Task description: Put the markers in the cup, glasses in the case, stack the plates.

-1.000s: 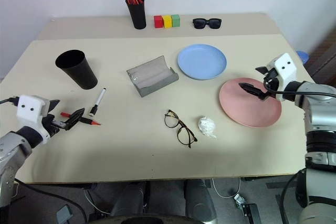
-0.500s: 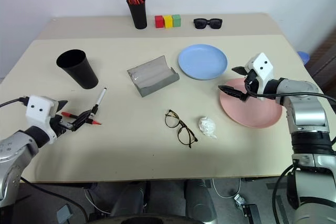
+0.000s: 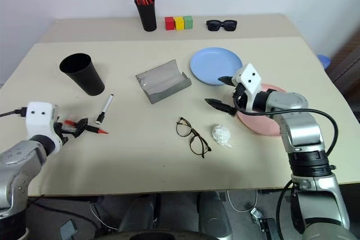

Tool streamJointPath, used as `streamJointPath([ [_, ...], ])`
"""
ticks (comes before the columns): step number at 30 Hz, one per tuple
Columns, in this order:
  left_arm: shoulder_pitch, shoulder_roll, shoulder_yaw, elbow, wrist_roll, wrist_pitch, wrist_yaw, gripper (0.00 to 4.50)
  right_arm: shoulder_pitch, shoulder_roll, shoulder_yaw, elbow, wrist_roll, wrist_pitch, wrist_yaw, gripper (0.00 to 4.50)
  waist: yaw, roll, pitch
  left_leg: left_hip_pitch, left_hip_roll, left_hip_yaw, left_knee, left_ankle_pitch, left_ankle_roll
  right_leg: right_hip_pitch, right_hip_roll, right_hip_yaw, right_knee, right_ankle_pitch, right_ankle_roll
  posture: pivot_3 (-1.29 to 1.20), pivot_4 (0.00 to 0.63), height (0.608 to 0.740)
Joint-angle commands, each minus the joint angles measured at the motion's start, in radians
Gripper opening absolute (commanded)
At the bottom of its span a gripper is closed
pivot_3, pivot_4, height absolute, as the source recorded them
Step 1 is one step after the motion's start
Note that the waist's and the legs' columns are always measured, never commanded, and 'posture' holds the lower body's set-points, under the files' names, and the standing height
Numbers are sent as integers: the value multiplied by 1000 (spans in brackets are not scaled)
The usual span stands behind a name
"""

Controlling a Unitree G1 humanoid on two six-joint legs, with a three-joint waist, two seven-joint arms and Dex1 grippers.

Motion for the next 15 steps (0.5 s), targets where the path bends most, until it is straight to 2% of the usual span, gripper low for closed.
streamJointPath([
  [1,-113,-126,116,-80,25,186,157,4421,-11,29,13,-19,20,-5,-2,4411,4,-1,0,0,0,0,1,0,0,0,0,0,0,0,0,0,150,740],
  [6,-292,-330,182,-146,118,394,325,4421,-32,87,65,24,17,-28,30,4411,2,-4,0,0,-1,-2,4,0,0,3,0,-1,-1,1,2,0,150,740],
  [12,-384,-409,127,-148,226,502,413,4421,-60,126,88,71,4,-65,38,4411,-1,-5,1,0,-1,-2,4,0,0,2,1,-1,0,2,3,0,150,740],
  [15,-442,-476,180,-124,289,545,453,4421,-52,123,84,73,6,-73,40,4411,1,-5,1,0,-1,-2,4,0,0,2,1,-1,0,2,3,0,150,740],
])
